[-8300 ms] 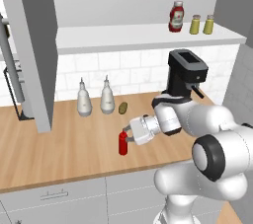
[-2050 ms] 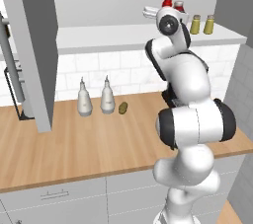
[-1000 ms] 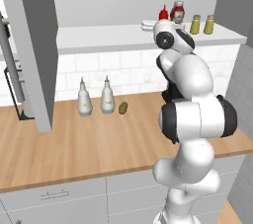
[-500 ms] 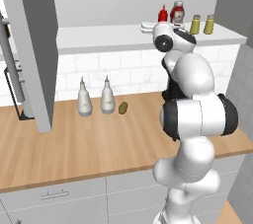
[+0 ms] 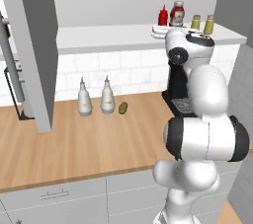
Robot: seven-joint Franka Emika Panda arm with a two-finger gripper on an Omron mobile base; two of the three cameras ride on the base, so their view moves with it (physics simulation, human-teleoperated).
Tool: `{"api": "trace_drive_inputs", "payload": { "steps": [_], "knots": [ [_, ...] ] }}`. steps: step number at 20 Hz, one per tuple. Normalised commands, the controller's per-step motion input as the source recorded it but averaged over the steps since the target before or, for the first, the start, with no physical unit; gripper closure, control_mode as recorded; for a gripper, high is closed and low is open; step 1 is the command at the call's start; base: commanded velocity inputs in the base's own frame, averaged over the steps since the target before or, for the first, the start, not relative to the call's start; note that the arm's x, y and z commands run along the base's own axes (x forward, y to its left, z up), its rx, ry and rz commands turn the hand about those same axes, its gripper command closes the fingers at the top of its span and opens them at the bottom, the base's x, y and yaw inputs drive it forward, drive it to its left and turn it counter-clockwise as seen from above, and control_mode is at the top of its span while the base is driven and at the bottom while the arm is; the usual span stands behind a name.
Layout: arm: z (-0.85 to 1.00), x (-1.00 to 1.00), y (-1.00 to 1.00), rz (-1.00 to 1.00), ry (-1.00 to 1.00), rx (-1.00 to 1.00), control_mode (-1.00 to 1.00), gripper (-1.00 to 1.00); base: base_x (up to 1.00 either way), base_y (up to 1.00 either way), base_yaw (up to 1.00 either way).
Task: Put the shaker and condiment bottle from the counter next to their counterparts in the cabinet.
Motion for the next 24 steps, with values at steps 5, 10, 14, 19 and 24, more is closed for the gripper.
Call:
{"api": "trace_drive_inputs", "payload": {
  "steps": [5, 10, 14, 19, 24],
  "knots": [
    [-0.30, -0.90, -0.24, 0.00, -0.12, -0.01, -1.00, -1.00, 0.00, 0.00, 0.00],
    [-0.44, -1.00, -0.15, 0.14, -0.03, -0.01, -1.00, -1.00, 0.00, 0.00, 0.00],
    [-0.58, -1.00, -0.05, 0.20, -0.01, 0.00, -1.00, -1.00, 0.00, 0.00, 0.00],
    [-0.52, -0.58, 0.00, 0.06, 0.01, -0.01, -1.00, -1.00, 0.00, 0.00, 0.00],
    [0.00, 0.00, 0.00, 0.00, 0.00, 0.00, -1.00, -1.00, 0.00, 0.00, 0.00]
  ]
}}
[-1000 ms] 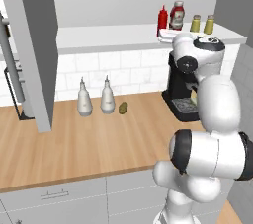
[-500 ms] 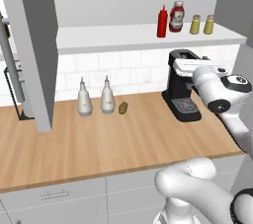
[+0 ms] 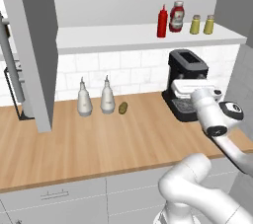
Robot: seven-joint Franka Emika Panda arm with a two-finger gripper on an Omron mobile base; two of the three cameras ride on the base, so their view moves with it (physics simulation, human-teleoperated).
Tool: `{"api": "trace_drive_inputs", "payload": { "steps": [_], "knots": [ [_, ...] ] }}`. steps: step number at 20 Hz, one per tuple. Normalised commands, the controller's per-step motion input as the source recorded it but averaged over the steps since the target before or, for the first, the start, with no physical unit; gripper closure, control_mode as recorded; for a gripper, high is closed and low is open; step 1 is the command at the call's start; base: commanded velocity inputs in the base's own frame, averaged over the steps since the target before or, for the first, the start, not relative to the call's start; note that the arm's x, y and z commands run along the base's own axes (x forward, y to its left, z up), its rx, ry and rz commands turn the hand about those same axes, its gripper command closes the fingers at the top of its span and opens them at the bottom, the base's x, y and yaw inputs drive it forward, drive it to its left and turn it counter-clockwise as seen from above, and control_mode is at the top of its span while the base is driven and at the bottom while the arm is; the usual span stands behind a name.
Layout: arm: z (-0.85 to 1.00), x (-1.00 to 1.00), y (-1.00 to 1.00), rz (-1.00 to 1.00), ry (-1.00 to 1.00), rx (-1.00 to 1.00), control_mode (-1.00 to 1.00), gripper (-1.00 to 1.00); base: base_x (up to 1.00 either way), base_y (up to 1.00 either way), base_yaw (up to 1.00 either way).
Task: Put the shaker and condiment bottle from the counter next to their counterparts in the cabinet.
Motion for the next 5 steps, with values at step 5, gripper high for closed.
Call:
{"api": "trace_drive_inputs", "payload": {
  "steps": [5],
  "knots": [
    [-0.09, -0.06, 0.00, 0.00, 0.03, 0.00, -1.00, -1.00, 0.00, 0.00, 0.00]
  ]
}}
